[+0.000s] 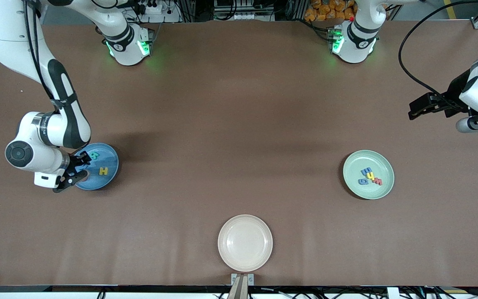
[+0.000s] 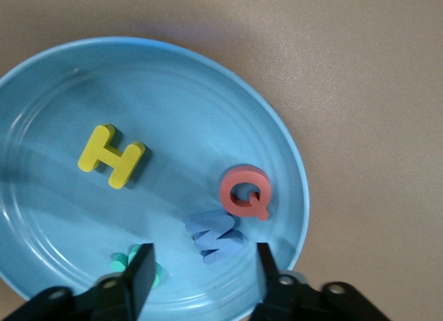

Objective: Sort uppercase to blue plate, lowercase to green plate

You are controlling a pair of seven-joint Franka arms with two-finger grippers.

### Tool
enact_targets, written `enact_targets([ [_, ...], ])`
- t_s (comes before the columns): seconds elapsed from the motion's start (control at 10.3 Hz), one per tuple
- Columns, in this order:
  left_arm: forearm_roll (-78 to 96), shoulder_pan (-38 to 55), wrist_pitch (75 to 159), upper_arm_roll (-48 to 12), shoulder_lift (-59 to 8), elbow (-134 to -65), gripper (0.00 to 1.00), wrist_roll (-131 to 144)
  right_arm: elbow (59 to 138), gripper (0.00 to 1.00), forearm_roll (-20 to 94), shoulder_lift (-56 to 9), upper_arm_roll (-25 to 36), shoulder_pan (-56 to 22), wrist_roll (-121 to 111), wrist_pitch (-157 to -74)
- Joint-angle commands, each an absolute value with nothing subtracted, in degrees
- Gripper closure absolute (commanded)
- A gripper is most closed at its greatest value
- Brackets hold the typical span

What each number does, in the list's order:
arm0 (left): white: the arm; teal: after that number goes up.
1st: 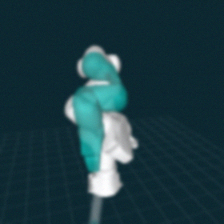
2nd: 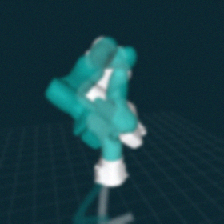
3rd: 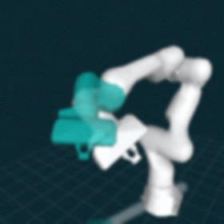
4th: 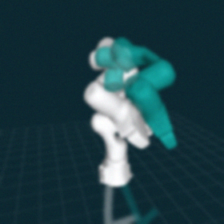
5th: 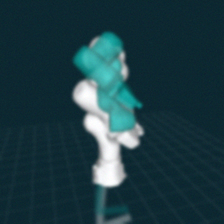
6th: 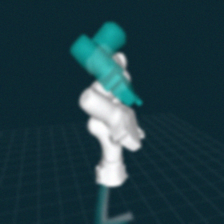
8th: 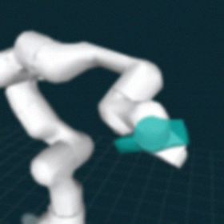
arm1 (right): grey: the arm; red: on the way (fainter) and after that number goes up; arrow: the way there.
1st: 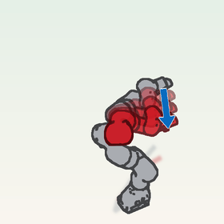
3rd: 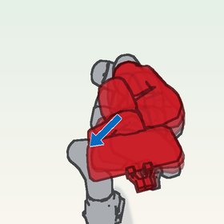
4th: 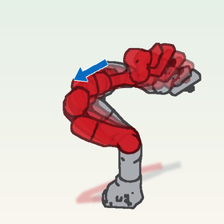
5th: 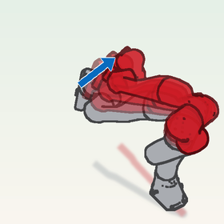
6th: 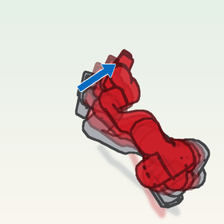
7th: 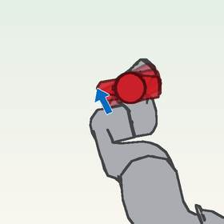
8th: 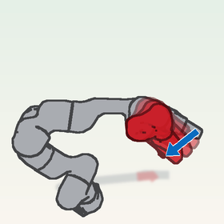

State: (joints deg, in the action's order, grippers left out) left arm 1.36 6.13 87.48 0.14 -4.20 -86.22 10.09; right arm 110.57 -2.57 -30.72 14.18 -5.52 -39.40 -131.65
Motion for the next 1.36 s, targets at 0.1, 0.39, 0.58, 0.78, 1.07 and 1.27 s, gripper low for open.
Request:
enact_targets([
  [0.1,1.85,6.15,87.28,0.18,-3.95,-86.48,0.00,10.20,110.22,0.22,-1.23,-29.89,13.98,-5.54,-39.64,-131.14],
  [0.39,1.85,6.15,87.28,0.18,-4.22,-86.48,0.00,10.02,107.77,0.18,-1.32,-25.67,13.71,-6.15,-29.22,-121.87],
  [0.58,1.85,6.15,87.28,0.18,-4.22,-86.48,0.00,10.02,102.25,0.09,-1.23,-23.74,13.54,-6.33,-25.68,-111.76],
  [0.78,1.85,6.15,87.28,0.18,-4.31,-86.48,0.00,10.02,99.50,0.00,-1.32,-20.15,13.45,-6.24,-21.99,-106.28],
  [1.07,1.85,6.15,87.28,0.18,-4.31,-86.48,0.00,10.02,97.83,0.00,-1.23,-13.38,13.62,-6.15,-21.36,-102.06],
  [1.27,1.85,6.15,87.28,0.18,-4.31,-86.48,0.00,10.02,91.79,0.00,-1.32,-11.26,13.45,-6.24,-18.30,-95.92],
])
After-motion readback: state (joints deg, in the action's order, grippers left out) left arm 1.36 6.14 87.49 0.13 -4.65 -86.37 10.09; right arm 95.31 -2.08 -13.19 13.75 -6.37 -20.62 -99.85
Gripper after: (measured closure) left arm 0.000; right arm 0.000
